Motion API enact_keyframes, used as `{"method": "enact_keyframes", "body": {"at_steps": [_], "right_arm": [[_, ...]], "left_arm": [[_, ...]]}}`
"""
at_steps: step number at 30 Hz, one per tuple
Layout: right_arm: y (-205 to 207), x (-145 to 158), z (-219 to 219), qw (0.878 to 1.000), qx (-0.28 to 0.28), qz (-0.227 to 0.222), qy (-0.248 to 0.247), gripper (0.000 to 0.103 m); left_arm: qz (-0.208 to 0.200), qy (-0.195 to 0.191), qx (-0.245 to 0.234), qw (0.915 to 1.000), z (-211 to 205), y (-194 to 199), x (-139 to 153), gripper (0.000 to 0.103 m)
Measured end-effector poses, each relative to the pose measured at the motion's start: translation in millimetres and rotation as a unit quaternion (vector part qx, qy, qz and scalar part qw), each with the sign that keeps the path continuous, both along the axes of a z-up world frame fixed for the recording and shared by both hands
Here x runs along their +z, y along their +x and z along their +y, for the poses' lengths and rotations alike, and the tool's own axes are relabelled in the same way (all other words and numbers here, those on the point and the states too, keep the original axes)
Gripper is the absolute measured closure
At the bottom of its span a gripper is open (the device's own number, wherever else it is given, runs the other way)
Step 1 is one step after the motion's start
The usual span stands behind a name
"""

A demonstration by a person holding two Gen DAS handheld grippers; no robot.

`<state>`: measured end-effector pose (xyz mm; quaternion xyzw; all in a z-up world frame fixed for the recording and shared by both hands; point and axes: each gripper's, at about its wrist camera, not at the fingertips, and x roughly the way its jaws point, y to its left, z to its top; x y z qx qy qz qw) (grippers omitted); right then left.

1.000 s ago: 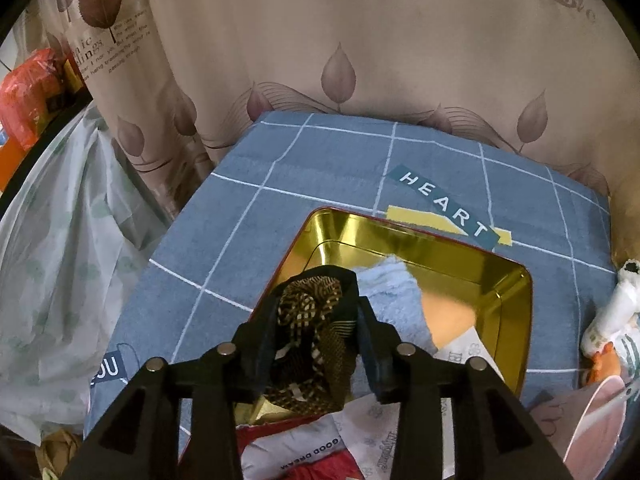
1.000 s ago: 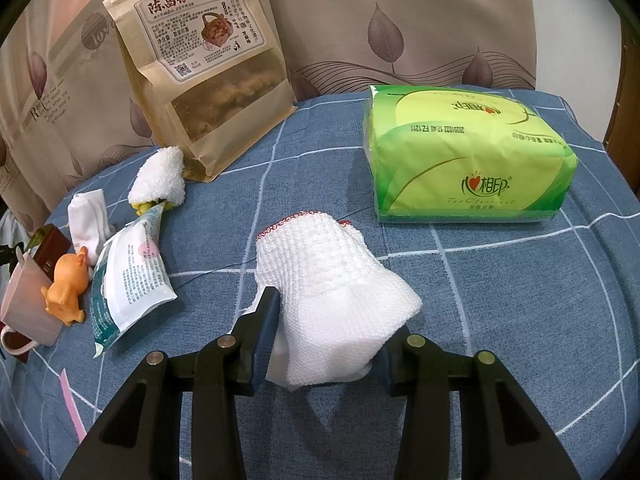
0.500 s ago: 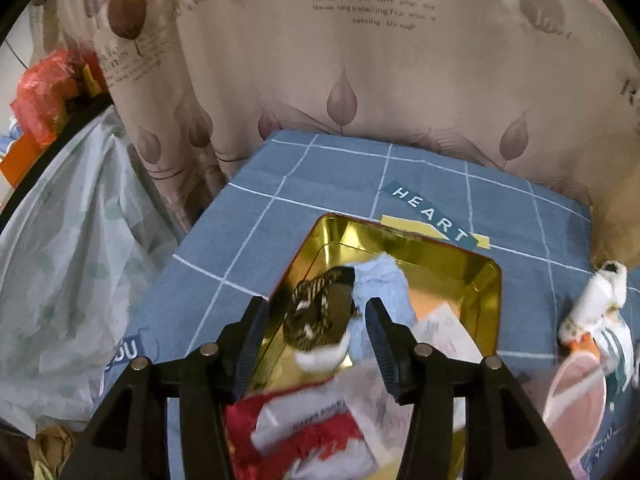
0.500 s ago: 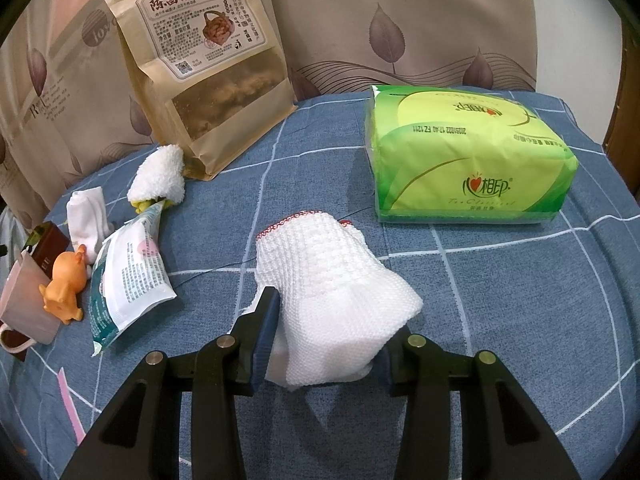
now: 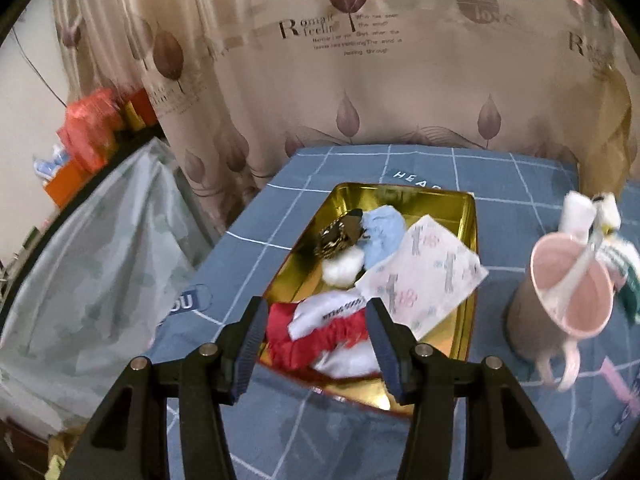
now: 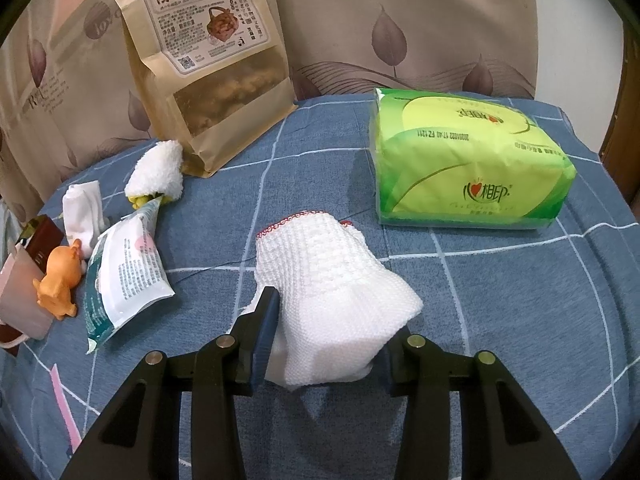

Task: Organize soft objects
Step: 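Carry the white mesh sock over the gold tin tray with the right tool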

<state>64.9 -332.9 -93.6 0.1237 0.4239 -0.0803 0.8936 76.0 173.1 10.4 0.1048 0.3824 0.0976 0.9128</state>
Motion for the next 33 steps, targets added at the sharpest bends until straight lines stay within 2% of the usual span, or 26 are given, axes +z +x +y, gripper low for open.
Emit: {"method": "enact_keyframes", "body": {"at_steps": [9, 12, 19, 27, 33], "right_arm": [[-0.7, 5.0, 9.3, 0.999, 0.003, -0.002, -0.034, 0.072], [-1.6, 9.9, 13.1, 0.999, -0.001, -0.003, -0.034, 0.075], [0.8, 46.6, 38.6, 0.998, 0.007, -0.029, -0.055, 0.076], [15.5, 95.1, 103.8, 0.993, 0.079, -0.07, -0.053, 0.076], [30.4, 110.8, 166.3, 0.985, 0.147, -0.08, -0.036, 0.076]], "left_arm": [[-0.015, -0.018, 0.006, 0.9997, 9.2, -13.8, -1.0, 0.049], [-0.02, -0.033, 0.022, 0.999, 22.5, -12.9, -1.6, 0.044], [-0.021, -0.056, 0.058, 0.9965, 45.4, -12.2, -0.6, 0.044], [-0.021, -0.08, 0.07, 0.9941, 56.9, -12.5, 0.6, 0.044], [-0.017, -0.088, 0.074, 0.9932, 60.8, -10.8, -0.2, 0.044]]}}
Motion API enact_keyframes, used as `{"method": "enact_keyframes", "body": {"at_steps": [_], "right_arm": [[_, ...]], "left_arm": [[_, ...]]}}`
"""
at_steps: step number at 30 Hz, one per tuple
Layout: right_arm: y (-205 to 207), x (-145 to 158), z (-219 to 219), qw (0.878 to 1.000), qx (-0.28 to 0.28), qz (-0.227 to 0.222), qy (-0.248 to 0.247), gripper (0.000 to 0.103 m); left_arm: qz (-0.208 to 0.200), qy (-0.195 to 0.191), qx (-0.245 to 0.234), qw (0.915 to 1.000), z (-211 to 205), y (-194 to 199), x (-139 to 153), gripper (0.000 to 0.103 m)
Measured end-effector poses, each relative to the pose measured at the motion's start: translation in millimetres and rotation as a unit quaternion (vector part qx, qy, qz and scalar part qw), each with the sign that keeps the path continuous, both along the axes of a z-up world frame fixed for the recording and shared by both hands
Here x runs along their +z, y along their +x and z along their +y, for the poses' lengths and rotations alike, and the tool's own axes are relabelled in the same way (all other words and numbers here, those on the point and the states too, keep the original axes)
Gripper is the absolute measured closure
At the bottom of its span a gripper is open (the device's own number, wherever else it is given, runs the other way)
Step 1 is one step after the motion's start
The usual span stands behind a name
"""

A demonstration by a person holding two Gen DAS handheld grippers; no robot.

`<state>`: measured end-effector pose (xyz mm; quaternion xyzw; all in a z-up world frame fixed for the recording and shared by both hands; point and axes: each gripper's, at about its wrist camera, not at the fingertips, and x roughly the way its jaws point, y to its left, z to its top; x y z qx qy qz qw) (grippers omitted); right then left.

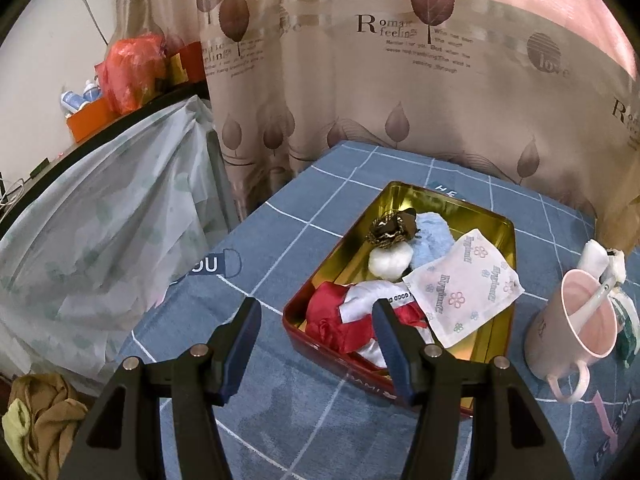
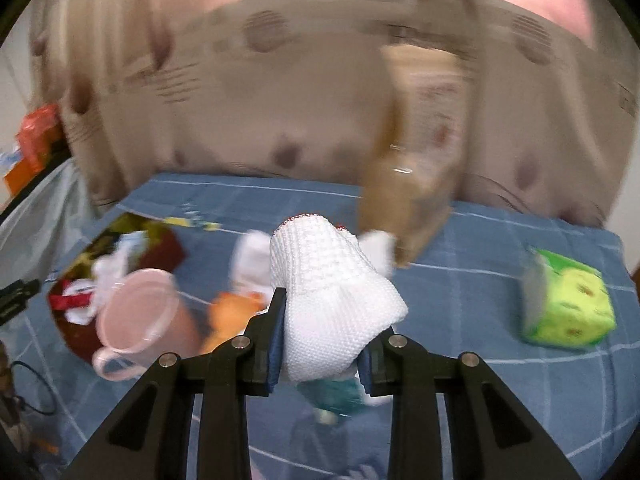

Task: Organize soft objects
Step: 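Carry the white mesh sock over the gold tin tray with the right tool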

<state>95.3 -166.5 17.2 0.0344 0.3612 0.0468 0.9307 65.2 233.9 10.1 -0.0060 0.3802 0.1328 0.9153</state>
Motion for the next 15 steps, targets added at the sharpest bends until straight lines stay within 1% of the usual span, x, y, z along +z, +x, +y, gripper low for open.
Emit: {"method": "enact_keyframes", "body": {"at_steps": [7, 15], "right_arm": [[17.2, 10.4, 69.7, 0.997, 0.071, 0.001, 0.007, 0.076], [40.7, 13.3, 147.1, 0.99, 0.138, 0.015, 0.005, 0.076]], "left_arm": [[0.001, -0.009, 0.014, 0.9999, 8.9, 2.4, -0.9, 0.044], [0.0, -0.011, 0.02, 0.9997, 13.4, 2.5, -1.1, 0.044]]}}
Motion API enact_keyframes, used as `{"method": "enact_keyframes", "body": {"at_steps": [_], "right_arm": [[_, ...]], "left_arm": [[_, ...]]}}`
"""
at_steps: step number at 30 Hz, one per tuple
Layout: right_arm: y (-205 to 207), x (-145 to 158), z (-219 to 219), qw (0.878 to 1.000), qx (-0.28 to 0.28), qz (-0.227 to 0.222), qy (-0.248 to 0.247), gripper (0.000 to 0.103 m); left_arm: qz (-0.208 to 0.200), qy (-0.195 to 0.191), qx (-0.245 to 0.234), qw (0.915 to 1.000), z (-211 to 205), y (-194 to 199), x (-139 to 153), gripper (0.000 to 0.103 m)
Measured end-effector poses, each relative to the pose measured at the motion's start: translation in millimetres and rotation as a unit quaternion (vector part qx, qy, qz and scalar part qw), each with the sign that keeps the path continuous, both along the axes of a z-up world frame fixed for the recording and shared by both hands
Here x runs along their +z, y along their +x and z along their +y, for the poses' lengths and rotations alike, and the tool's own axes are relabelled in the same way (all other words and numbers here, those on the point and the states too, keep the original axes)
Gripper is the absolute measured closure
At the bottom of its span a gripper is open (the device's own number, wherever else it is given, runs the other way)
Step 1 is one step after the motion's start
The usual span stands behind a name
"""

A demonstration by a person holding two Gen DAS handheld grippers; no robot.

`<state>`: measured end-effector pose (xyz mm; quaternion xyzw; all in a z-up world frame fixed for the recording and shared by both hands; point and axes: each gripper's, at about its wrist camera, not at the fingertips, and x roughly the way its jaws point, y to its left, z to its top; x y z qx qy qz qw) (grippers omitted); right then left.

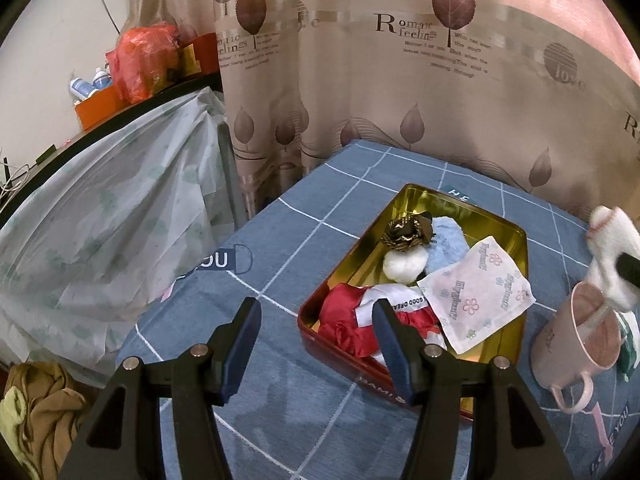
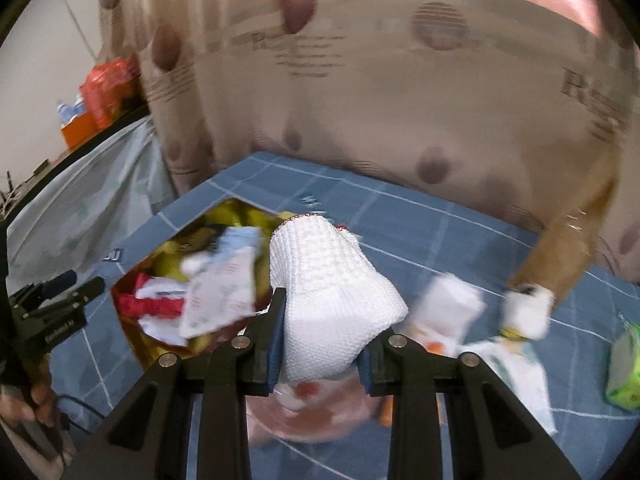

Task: Organize soft objects
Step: 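Carry the white mesh sock over the gold tin tray with the right tool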

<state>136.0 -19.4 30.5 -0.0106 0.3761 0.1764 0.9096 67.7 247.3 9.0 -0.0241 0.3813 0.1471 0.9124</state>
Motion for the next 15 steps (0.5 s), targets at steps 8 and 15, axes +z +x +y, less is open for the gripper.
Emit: {"method": "enact_keyframes", "body": {"at_steps": [8, 15], "right_arm": [[28.1, -8.2, 58.6, 0.999, 0.041, 0.027, -0.005, 0.076], [56.3, -22.7, 91.2, 0.997, 0.058, 0.057, -0.019, 0.076]], "left_arm": [[-0.002, 0.002, 0.008, 1.0, 5.4, 0.7, 0.6, 0.044], [-0.002, -0.007, 0.025, 0.9997, 16.6, 1.0, 0.7, 0.044]]}}
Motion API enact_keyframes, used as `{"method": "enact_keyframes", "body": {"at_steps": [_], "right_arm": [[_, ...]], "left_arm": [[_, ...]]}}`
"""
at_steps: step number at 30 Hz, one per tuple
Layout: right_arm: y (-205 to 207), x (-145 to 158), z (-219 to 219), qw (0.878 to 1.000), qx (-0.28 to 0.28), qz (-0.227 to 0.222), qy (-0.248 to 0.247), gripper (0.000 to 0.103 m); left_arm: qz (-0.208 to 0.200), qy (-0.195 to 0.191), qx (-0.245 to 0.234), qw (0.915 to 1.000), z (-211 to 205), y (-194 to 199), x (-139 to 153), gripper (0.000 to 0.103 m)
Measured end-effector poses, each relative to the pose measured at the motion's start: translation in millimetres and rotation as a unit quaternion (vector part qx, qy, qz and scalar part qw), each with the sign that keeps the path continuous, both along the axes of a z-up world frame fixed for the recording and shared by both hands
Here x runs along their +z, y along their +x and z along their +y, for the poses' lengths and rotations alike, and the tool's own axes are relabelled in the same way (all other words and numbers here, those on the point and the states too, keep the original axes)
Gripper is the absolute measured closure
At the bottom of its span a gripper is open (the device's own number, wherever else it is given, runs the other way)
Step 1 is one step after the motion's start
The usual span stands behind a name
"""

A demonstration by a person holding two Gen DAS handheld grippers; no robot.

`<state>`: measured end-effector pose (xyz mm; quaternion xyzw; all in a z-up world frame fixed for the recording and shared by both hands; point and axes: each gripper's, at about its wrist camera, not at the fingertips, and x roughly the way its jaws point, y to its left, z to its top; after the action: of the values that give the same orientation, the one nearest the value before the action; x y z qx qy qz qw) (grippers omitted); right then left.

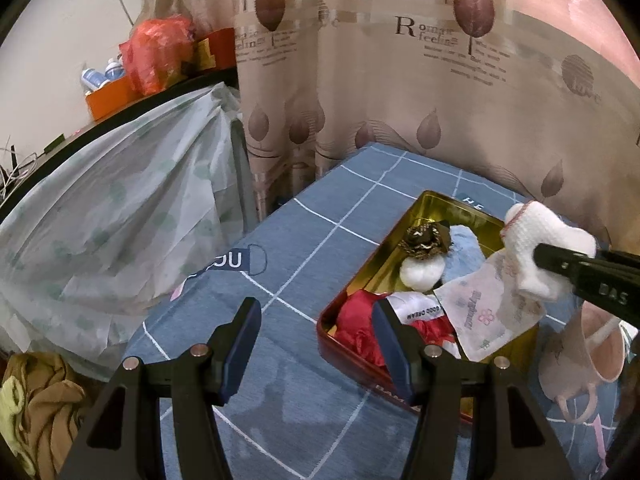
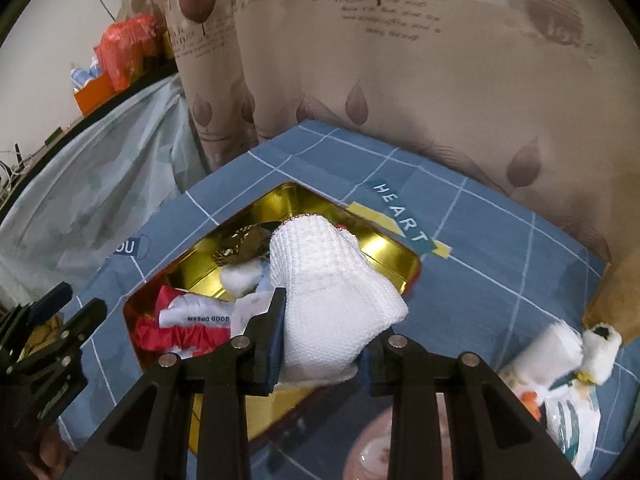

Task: Organize soft objects
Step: 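Carry the white mesh sock over the gold tin tray with the right tool, then open the right tool to drop the mesh sock into the tray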

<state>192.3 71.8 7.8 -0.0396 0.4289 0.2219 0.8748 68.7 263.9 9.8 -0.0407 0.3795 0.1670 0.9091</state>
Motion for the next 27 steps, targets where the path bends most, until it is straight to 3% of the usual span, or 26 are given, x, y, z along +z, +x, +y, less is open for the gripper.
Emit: {"method": "enact_keyframes", "body": {"at_steps": [14, 20, 22, 24, 27], "right_arm": [[42.4, -20.7, 35.9, 0.999, -0.008, 0.044, -0.015, 0.075], [48.3, -32.6, 44.6, 0.998, -0.009, 0.059, -0.026, 0.069], [46.3, -32.6, 44.2, 0.998, -0.008, 0.058, -0.022, 0.063], [43.2, -29.3, 42.7, 0.998, -0.007, 0.055, -0.018, 0.038], [34.9, -17.0, 37.9, 0.999, -0.011, 0.037, -0.015, 0.03]], "left_arm": [[0.0, -0.012, 0.022, 0.9997, 12.6, 0.2, -1.6, 0.044], [0.001, -0.015, 0.019, 0.9997, 13.4, -0.6, -2.5, 0.044], [0.001, -0.015, 0.019, 0.9997, 13.6, -0.6, -2.6, 0.044], [0.001, -0.014, 0.02, 0.9997, 13.4, -0.7, -2.5, 0.044], [0.0, -0.014, 0.02, 0.9997, 13.4, -0.7, -2.1, 0.044]]}}
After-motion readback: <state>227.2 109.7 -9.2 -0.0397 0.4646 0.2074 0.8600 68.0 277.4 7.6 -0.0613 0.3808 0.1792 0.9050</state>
